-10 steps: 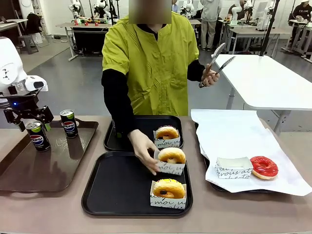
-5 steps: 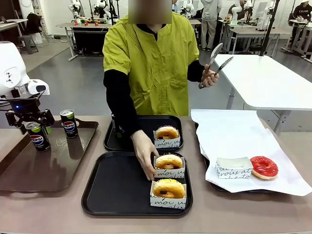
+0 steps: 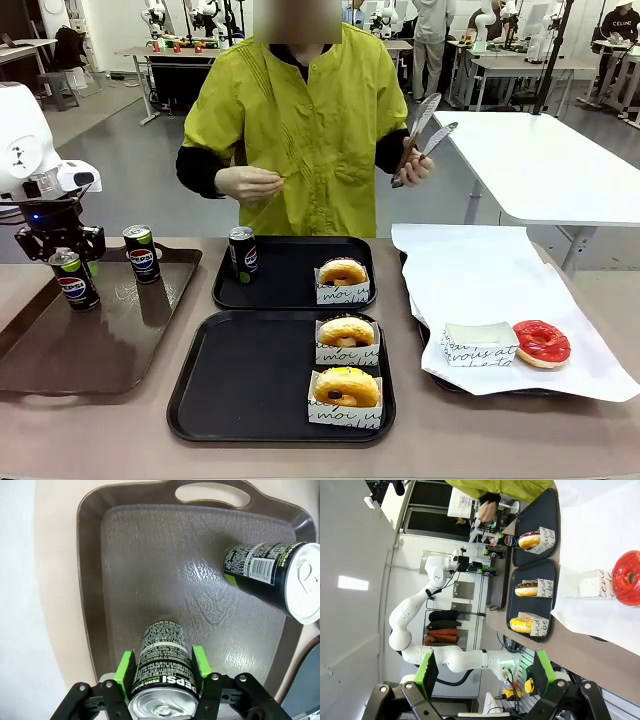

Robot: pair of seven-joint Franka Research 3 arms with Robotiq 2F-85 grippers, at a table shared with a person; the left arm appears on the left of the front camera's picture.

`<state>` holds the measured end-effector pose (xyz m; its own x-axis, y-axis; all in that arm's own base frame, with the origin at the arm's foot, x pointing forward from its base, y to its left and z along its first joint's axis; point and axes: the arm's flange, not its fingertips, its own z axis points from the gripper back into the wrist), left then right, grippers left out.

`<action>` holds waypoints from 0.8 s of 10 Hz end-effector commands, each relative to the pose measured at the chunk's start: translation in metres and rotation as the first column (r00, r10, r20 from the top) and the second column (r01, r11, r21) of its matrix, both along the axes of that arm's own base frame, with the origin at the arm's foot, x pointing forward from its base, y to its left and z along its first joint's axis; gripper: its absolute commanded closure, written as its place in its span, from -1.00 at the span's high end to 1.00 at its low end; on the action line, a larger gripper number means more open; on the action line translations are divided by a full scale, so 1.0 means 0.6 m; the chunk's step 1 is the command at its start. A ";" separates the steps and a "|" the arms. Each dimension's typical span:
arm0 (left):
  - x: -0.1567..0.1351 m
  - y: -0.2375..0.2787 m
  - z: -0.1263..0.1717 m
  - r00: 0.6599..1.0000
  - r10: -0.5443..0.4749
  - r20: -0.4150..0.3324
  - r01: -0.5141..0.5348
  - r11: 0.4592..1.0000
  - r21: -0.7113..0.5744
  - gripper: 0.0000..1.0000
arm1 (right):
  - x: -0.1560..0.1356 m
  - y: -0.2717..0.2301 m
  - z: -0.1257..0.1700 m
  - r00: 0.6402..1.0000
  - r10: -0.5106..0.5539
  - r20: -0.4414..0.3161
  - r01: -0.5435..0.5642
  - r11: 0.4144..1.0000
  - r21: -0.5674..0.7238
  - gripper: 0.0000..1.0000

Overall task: Set up donuts and drinks on trays.
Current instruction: Pick up one Pepsi coke from the Handle tray and place it on the Flat Tray without a Pepsi coke.

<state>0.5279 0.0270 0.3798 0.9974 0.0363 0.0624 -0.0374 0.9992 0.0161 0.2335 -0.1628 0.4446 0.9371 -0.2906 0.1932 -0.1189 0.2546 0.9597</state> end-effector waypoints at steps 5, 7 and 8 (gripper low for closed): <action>-0.030 -0.013 0.057 0.999 0.009 -0.048 -0.011 0.999 -0.036 -1.00 | 0.002 0.002 0.001 1.000 -0.003 0.021 0.003 1.000 0.001 1.00; -0.095 -0.037 0.146 0.995 -0.048 -0.083 0.041 0.996 -0.078 -1.00 | 0.002 0.002 0.001 1.000 -0.003 0.021 0.003 1.000 0.001 1.00; -0.131 -0.052 0.189 0.991 -0.095 -0.097 0.089 0.994 -0.069 -1.00 | 0.002 0.002 0.001 1.000 -0.003 0.021 0.003 1.000 0.001 1.00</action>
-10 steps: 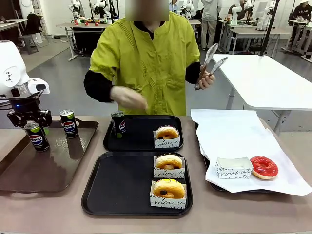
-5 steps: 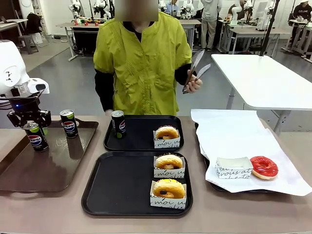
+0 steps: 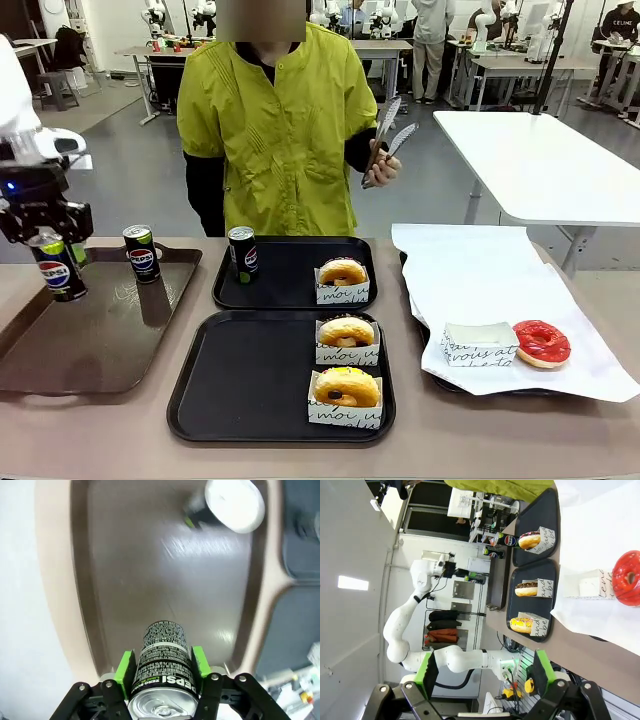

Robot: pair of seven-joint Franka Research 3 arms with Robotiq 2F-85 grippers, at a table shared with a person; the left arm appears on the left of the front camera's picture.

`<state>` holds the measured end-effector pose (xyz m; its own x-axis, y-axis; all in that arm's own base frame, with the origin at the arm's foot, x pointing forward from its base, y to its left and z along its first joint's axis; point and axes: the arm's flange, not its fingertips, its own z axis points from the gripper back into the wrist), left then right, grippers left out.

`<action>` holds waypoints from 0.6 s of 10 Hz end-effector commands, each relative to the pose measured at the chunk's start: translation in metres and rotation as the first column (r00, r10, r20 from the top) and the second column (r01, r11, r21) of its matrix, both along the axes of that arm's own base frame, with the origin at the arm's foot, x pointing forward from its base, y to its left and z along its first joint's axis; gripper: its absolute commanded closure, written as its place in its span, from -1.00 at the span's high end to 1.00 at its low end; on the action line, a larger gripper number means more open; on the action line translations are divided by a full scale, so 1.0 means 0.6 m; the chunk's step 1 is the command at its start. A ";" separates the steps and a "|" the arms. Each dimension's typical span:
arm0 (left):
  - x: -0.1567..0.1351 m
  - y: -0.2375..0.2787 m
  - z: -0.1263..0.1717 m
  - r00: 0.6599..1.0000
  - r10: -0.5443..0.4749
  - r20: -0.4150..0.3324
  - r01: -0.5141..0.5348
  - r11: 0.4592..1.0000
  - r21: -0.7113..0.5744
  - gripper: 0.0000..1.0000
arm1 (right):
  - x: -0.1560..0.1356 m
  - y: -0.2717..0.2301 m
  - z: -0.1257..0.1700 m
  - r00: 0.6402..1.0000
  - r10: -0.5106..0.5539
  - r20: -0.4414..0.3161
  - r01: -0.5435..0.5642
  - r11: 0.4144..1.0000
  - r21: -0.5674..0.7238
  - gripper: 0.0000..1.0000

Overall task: Set up donuts and drinks on trays.
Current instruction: Pick up one Pepsi coke from the Handle tray and place it on the Flat Tray without a Pepsi coke.

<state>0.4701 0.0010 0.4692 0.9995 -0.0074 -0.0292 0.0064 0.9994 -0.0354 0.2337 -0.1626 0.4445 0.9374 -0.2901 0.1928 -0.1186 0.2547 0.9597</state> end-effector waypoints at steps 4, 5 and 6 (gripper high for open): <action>-0.112 -0.032 0.105 0.991 -0.133 0.013 0.133 0.991 0.011 -1.00 | 0.002 0.001 0.001 1.000 -0.004 0.022 0.004 1.000 0.001 1.00; -0.119 -0.018 0.108 0.986 -0.158 0.053 0.158 0.987 0.006 -1.00 | 0.002 0.001 0.001 1.000 -0.004 0.022 0.004 1.000 0.001 1.00; -0.105 -0.044 0.114 0.994 -0.105 -0.018 0.105 0.994 0.008 -1.00 | 0.002 0.001 0.001 1.000 -0.004 0.022 0.004 1.000 0.001 1.00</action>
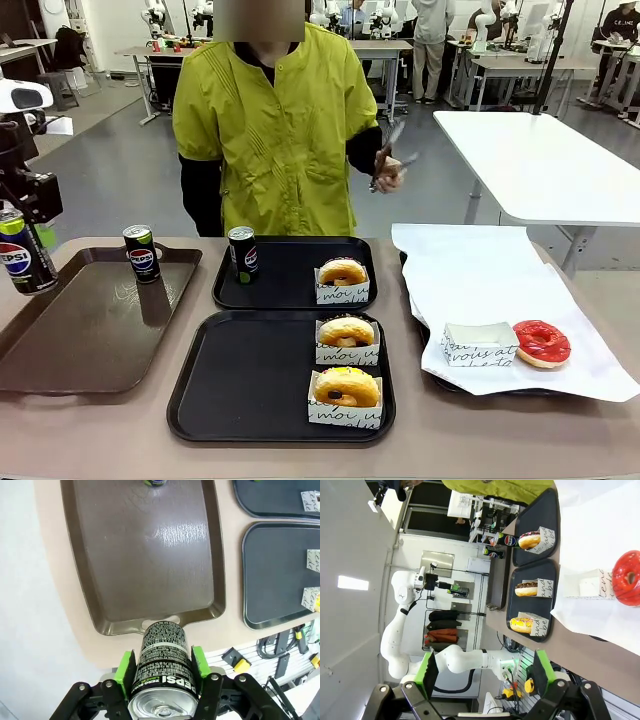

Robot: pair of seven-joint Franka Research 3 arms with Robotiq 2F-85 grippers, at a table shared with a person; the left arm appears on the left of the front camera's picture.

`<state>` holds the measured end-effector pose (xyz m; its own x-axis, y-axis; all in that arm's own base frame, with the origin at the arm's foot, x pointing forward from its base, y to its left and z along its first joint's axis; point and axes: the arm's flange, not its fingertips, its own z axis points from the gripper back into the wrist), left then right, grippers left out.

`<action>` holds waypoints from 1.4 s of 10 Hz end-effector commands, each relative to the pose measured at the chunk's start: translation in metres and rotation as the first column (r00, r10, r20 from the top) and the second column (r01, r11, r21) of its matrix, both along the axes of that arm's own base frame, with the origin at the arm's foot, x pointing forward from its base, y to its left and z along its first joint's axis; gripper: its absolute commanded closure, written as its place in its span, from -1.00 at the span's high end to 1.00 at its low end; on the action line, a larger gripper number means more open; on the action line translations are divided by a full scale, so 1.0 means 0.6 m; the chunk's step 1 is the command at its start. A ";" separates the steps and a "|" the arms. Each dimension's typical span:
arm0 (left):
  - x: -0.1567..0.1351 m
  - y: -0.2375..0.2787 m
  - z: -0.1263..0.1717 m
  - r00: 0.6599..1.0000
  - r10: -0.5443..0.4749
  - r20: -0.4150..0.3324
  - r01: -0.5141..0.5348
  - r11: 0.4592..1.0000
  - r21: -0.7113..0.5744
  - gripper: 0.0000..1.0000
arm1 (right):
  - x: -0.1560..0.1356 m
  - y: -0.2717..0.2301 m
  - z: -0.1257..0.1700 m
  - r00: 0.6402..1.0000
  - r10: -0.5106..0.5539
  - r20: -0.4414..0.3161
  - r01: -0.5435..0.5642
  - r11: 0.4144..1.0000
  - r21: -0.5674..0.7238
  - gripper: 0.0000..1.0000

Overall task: Set up donuts and drinks on trays.
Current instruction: Pick up one Pepsi coke from the Handle tray and place it on the Flat Tray without a Pepsi coke.

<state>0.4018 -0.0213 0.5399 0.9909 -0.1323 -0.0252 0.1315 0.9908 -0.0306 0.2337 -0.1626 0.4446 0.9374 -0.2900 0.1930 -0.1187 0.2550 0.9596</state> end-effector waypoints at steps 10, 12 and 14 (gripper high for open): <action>0.019 -0.153 -0.045 0.996 -0.088 0.028 0.086 0.995 0.056 0.15 | 0.002 0.001 0.001 1.000 -0.004 0.022 0.004 1.000 0.001 1.00; 0.014 -0.232 -0.065 0.977 -0.215 0.010 0.214 0.975 0.062 0.15 | 0.002 0.001 0.001 1.000 -0.004 0.022 0.004 1.000 0.001 1.00; -0.004 -0.317 -0.082 0.937 -0.350 -0.008 0.350 0.935 0.059 0.15 | 0.002 0.001 0.001 1.000 -0.004 0.022 0.004 1.000 0.001 1.00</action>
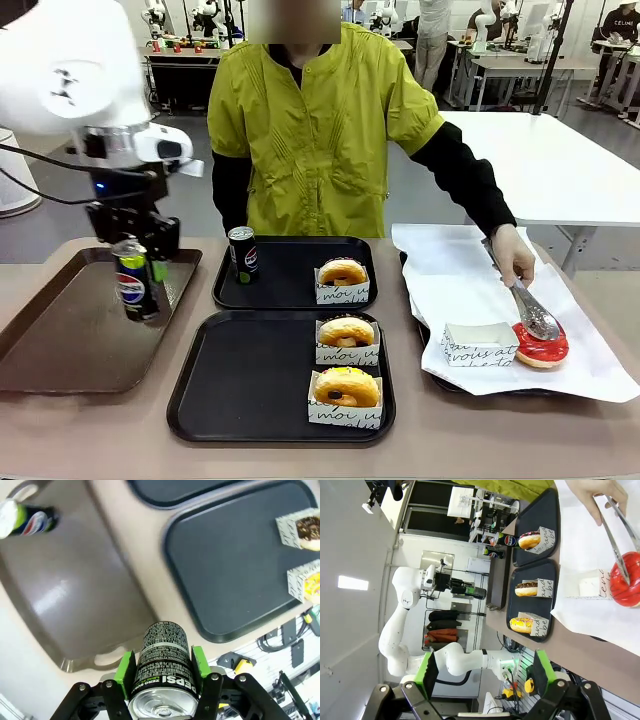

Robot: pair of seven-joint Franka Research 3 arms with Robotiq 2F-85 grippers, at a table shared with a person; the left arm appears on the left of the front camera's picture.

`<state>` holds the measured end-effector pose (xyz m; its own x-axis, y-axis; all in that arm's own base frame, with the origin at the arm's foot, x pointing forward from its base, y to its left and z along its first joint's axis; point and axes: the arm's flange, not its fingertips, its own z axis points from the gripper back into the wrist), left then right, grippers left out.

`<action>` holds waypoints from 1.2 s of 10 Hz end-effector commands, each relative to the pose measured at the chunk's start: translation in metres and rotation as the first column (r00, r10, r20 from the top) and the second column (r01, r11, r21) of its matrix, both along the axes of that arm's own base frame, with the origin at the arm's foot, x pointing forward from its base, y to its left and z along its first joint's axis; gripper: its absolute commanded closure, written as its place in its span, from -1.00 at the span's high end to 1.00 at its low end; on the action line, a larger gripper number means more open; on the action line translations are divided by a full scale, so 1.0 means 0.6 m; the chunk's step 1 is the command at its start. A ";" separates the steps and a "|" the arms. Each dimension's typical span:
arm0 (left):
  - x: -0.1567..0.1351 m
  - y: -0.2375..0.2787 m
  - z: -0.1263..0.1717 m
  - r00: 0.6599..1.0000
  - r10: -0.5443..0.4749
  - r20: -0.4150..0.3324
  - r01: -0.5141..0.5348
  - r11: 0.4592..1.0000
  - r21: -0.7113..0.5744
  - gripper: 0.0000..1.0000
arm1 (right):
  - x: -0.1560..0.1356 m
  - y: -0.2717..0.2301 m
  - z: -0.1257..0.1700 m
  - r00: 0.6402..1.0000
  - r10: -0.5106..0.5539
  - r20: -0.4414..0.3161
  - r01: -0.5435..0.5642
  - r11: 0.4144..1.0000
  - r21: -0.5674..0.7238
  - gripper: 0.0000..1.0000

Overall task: Set up donuts and drinks on trays.
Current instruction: Pick up one Pepsi coke from the Handle tray and place it on the Flat Tray without a Pepsi coke.

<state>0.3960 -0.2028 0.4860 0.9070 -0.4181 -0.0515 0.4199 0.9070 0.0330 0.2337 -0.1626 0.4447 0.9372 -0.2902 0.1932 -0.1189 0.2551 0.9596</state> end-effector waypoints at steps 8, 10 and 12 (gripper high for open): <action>-0.017 -0.175 -0.023 0.984 -0.173 0.049 0.177 0.979 -0.097 0.15 | 0.002 0.001 0.000 1.000 -0.004 0.022 0.004 1.000 0.001 1.00; -0.026 -0.152 -0.029 0.986 -0.159 0.060 0.160 0.987 -0.020 0.15 | 0.002 0.001 0.000 1.000 -0.004 0.022 0.004 1.000 0.001 1.00; -0.091 -0.010 0.040 0.997 -0.083 -0.005 0.083 0.996 0.024 0.15 | 0.002 0.001 0.000 1.000 -0.004 0.022 0.004 1.000 0.001 1.00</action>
<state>0.3706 -0.2584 0.4801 0.8487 -0.5269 -0.0463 0.5283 0.8487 0.0256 0.2337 -0.1628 0.4447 0.9371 -0.2907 0.1931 -0.1186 0.2549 0.9597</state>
